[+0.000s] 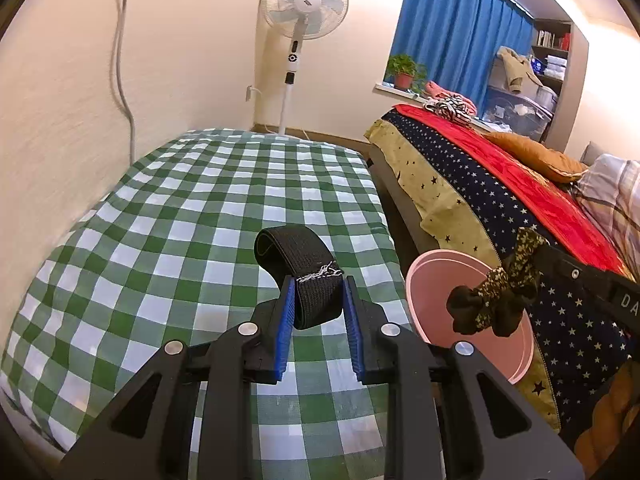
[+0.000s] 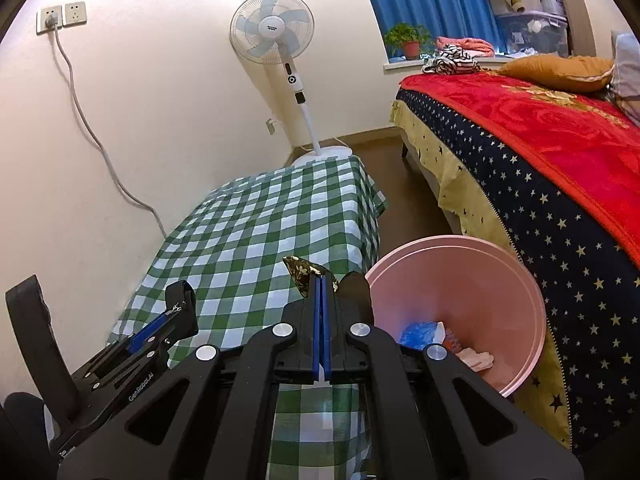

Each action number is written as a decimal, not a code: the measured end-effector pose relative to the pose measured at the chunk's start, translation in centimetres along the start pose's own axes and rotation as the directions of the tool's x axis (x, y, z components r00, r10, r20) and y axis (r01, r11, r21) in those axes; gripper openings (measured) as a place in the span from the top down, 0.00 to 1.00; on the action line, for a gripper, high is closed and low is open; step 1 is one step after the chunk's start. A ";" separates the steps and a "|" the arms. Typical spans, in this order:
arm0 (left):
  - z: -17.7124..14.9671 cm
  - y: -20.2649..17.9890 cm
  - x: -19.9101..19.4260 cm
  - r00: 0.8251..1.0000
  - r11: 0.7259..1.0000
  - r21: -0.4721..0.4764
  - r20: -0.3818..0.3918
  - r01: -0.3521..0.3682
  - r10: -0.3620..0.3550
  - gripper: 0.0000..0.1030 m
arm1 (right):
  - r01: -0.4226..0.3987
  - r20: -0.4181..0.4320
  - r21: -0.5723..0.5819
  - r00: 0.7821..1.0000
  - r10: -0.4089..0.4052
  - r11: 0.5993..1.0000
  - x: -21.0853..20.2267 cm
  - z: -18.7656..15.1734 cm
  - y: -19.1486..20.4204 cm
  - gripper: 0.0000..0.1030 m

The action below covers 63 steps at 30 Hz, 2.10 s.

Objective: Collect trash
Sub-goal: 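Carry the black strap and sequined fabric with both tools over the pink bin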

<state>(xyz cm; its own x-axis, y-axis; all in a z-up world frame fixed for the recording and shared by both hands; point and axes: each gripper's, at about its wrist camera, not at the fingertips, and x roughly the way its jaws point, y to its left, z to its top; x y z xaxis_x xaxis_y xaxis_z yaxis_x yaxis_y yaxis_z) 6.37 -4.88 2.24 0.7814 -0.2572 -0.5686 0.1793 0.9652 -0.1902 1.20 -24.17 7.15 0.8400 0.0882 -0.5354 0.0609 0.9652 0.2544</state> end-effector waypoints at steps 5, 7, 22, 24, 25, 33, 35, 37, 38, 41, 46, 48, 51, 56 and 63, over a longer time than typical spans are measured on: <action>-0.1 -0.3 0.3 1.000 1.000 0.012 0.001 0.008 -0.008 0.77 | 0.018 0.017 0.001 1.000 -0.018 1.000 -0.2 0.4 -0.2 0.99; -0.2 -0.4 0.6 1.000 1.000 0.014 0.000 0.012 -0.012 0.77 | 0.031 0.024 0.000 0.999 -0.031 1.000 -0.2 0.5 -0.5 0.99; -0.5 -2.6 2.5 0.998 0.997 0.047 -0.004 0.061 -0.061 0.77 | 0.146 0.050 0.031 0.988 -0.147 0.989 0.1 2.0 -3.5 0.99; -0.5 -2.9 2.7 0.998 0.997 0.048 -0.004 0.067 -0.067 0.77 | 0.155 0.053 0.033 0.986 -0.157 0.987 0.1 2.2 -3.8 0.99; -0.5 -3.0 2.9 0.998 0.996 0.049 -0.005 0.070 -0.070 0.77 | 0.161 0.056 0.032 0.985 -0.163 0.986 0.1 2.2 -4.0 0.99; -0.5 -4.1 4.1 0.995 0.994 0.052 -0.012 0.096 -0.095 0.77 | 0.206 0.059 0.049 0.976 -0.208 0.977 0.3 2.5 -5.4 0.99; -0.5 -4.3 4.4 0.995 0.993 0.052 -0.015 0.103 -0.103 0.77 | 0.214 0.058 0.054 0.974 -0.217 0.975 0.3 2.7 -5.8 0.99; -0.5 -4.7 4.8 0.994 0.992 0.053 -0.018 0.112 -0.111 0.77 | 0.223 0.058 0.058 0.972 -0.226 0.973 0.3 2.7 -6.0 0.99; -0.5 -4.9 5.0 0.993 0.992 0.055 -0.020 0.117 -0.116 0.77 | 0.228 0.059 0.059 0.971 -0.231 0.972 0.3 2.8 -6.2 0.99; -0.5 -5.6 5.5 0.991 0.989 0.061 -0.025 0.133 -0.132 0.77 | 0.243 0.058 0.068 0.967 -0.247 0.968 0.3 2.9 -6.8 0.99; -0.4 -6.6 6.1 0.987 0.985 0.071 -0.035 0.157 -0.154 0.77 | 0.275 0.048 0.092 0.959 -0.280 0.957 0.5 3.0 -7.9 0.99; -0.3 -6.9 6.4 0.985 0.983 0.073 -0.041 0.169 -0.167 0.77 | 0.284 0.044 0.092 0.956 -0.289 0.954 0.6 3.1 -8.1 0.99; -0.5 -7.6 6.8 0.981 0.978 0.084 -0.050 0.192 -0.188 0.77 | 0.295 0.040 0.086 0.953 -0.299 0.952 0.8 3.0 -8.1 0.99; -0.8 -8.6 7.4 0.974 0.970 0.091 -0.067 0.224 -0.218 0.77 | 0.315 0.033 0.088 0.947 -0.318 0.945 1.0 3.0 -8.5 0.99; -1.0 -10.0 8.5 0.963 0.961 0.093 -0.093 0.262 -0.254 0.77 | 0.336 0.026 0.092 0.940 -0.339 0.937 0.9 3.0 -9.1 0.99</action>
<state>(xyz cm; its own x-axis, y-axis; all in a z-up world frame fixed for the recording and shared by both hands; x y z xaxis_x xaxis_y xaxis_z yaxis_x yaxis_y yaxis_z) 10.61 -16.74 -1.51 0.6512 -0.4968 -0.5736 0.4326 0.8641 -0.2573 3.06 -33.61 6.77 0.7833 -0.2511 -0.5687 0.3887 0.9117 0.1329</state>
